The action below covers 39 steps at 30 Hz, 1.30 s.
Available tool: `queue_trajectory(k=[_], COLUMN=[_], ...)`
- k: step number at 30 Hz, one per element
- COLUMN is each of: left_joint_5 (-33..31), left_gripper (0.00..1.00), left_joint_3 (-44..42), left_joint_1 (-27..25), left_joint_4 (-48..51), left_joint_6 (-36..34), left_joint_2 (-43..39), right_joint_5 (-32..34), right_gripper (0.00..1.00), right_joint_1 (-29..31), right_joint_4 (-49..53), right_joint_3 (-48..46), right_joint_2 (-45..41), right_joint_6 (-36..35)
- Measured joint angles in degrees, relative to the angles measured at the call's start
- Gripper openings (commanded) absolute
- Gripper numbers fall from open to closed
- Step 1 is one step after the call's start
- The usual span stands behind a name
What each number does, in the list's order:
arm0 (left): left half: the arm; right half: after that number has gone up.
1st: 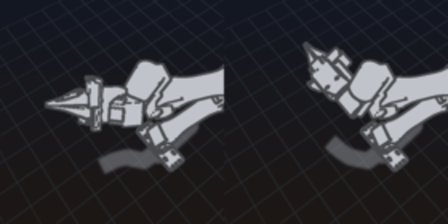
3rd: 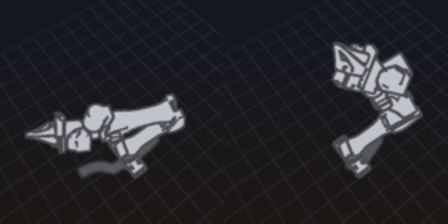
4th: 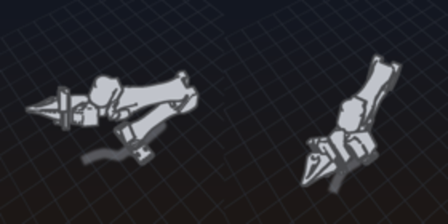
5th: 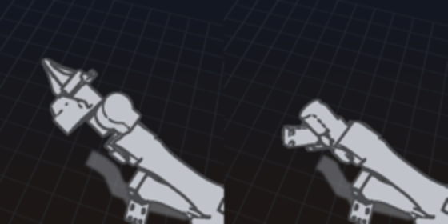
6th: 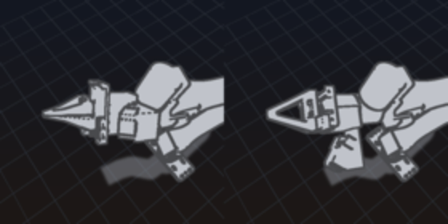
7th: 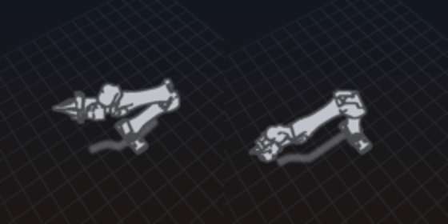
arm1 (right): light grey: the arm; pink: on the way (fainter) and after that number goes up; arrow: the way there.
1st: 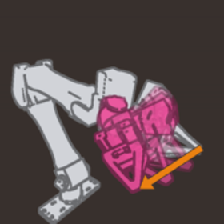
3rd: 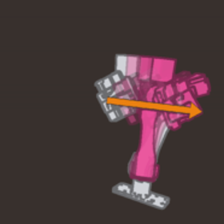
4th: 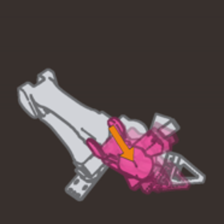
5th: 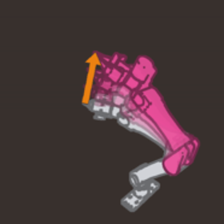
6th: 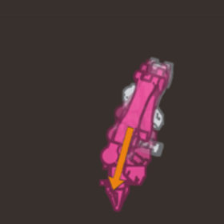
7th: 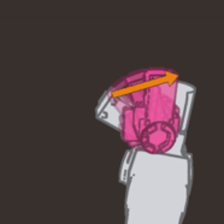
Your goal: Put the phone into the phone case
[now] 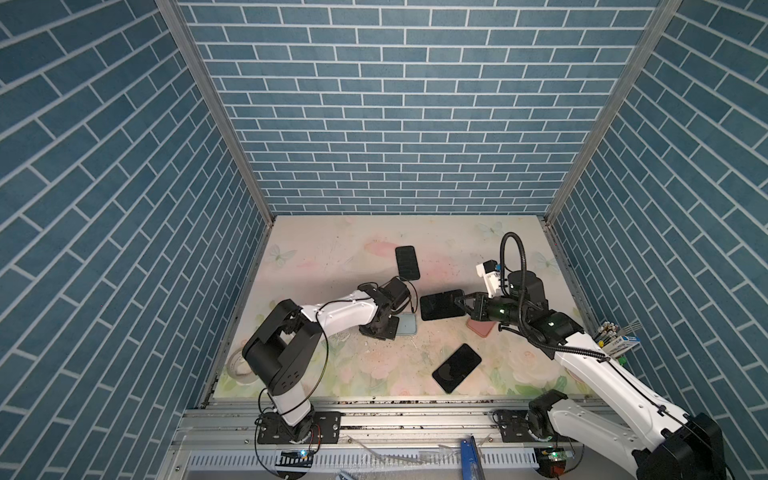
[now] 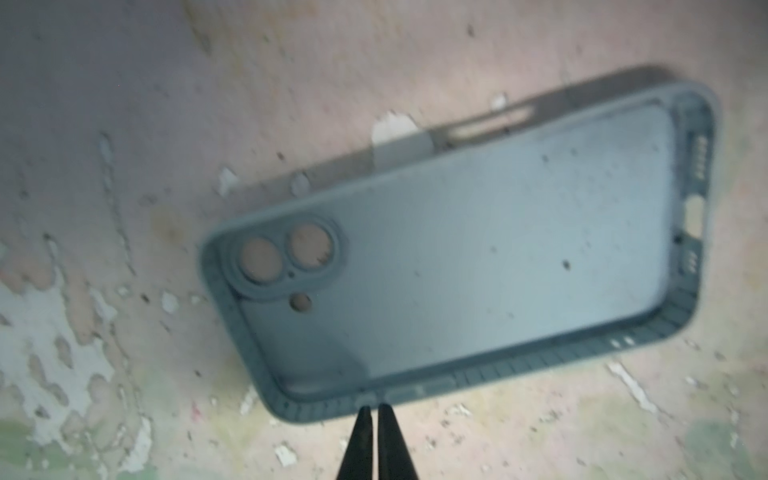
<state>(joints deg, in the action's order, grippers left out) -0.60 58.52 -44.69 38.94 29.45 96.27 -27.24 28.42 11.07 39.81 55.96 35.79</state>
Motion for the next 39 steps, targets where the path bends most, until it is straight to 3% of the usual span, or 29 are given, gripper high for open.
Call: queue_trajectory(k=[4,9,14,20,27,33,39], left_joint_5=[0.5,0.0,4.2,12.1,22.7,27.5,28.2], left_gripper=[0.16,0.40,0.52,0.58,0.56,0.53,0.52], left_joint_3=[-2.7,-8.2,-16.8,-25.4,-25.7,-25.7,-25.2], left_joint_1=[-4.9,-4.3,3.6,14.6,23.8,24.5,24.5], left_joint_4=[-2.0,-4.6,-12.8,-22.1,-32.7,-38.9,-39.2], left_joint_6=[4.6,8.9,10.7,13.4,13.9,14.5,13.7], left_joint_2=[-3.7,-12.4,-23.3,-34.2,-26.7,-18.5,-14.3], right_joint_5=[0.0,-0.8,-5.1,-6.4,-5.7,-5.5,-5.6], right_gripper=[0.00,0.00,0.00,0.00,0.00,0.00,0.00], right_joint_1=[0.0,0.0,0.1,2.8,8.0,8.5,8.7], right_joint_4=[0.6,0.7,-5.9,-16.6,-25.4,-32.9,-35.9], right_joint_3=[-1.3,-1.3,-2.4,-3.5,-1.1,-0.6,1.0], right_joint_2=[0.0,0.4,5.7,14.8,26.8,34.8,37.4], right_joint_6=[0.2,1.1,6.1,13.7,17.3,20.8,21.6])
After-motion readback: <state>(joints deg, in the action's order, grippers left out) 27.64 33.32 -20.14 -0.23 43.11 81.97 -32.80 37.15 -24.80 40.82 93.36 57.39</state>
